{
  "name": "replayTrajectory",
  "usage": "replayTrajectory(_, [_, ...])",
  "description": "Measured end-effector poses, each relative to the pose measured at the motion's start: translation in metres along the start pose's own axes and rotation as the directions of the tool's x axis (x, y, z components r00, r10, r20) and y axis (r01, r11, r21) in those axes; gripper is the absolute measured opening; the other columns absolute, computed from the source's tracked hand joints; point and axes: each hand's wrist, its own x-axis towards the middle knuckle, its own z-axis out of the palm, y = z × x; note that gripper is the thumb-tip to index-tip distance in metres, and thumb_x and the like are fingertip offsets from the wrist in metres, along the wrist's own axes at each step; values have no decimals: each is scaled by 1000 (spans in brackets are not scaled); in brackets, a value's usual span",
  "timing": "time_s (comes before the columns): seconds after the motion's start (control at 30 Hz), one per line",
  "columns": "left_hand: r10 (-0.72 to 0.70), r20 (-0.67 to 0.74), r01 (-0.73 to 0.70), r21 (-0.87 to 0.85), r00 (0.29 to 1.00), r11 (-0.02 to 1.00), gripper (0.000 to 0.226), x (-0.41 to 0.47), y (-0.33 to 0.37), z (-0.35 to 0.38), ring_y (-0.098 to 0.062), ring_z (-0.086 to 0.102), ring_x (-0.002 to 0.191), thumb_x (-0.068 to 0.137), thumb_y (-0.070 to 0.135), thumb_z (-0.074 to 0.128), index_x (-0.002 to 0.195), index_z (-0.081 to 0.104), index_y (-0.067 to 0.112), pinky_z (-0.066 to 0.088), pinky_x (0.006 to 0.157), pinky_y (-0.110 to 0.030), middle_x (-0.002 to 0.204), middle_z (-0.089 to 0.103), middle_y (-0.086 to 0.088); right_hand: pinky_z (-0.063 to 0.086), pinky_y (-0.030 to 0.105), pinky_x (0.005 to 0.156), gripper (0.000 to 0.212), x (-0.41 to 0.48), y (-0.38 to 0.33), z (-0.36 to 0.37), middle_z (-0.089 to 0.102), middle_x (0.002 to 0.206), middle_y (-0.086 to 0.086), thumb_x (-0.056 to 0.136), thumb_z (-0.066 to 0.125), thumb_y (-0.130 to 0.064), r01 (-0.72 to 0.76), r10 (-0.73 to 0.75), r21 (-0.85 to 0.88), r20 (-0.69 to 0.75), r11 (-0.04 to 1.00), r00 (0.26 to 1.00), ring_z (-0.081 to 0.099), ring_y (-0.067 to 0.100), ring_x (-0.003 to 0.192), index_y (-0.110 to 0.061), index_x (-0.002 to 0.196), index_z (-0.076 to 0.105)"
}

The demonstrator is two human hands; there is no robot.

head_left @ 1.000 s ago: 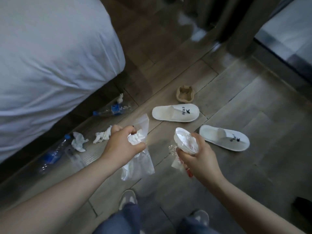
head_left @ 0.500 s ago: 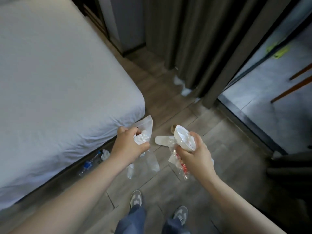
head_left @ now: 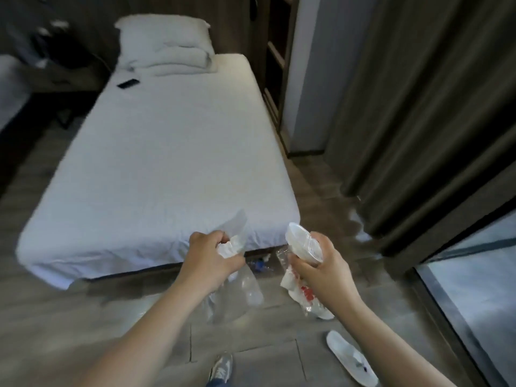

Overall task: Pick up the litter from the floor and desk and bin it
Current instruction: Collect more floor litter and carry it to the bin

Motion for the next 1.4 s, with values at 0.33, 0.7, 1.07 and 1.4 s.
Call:
replayTrajectory(0.33, [-323,-445,257,-203,835,945,25,-100,-101,-151,-17,50,65,64,34,76,75,59,19,35,48,-15,82,52,-4,48,24,67,55,-12,-157,129,62,105,-4,80,68,-37,450,-410,6,423,893,808,61,16,88,-27,130,46])
replayTrajectory(0.7, [-692,-643,457,-533,329,712,23,-278,-257,-281,-7,53,70,71,28,73,89,58,28,36,51,-15,111,41,-2,41,10,60,28,-178,-300,346,60,90,-15,82,69,-33,661,-567,254,762,706,314,57,2,78,-37,97,47])
replayTrajectory(1.07, [-748,-664,467,-659,7,590,23,-404,-367,-360,-4,52,67,66,31,73,81,56,29,33,49,-15,108,48,-5,39,8,59,37,-333,-372,501,56,93,-24,82,69,-41,689,-561,445,825,572,-67,59,1,84,-42,111,46])
replayTrajectory(1.4, [-738,-650,471,-716,-180,515,24,-399,-449,-442,4,45,70,68,28,74,86,57,25,31,49,-8,107,50,-9,51,16,59,32,-368,-448,629,62,93,-12,80,70,-33,646,-544,549,804,530,-238,63,4,75,-37,106,52])
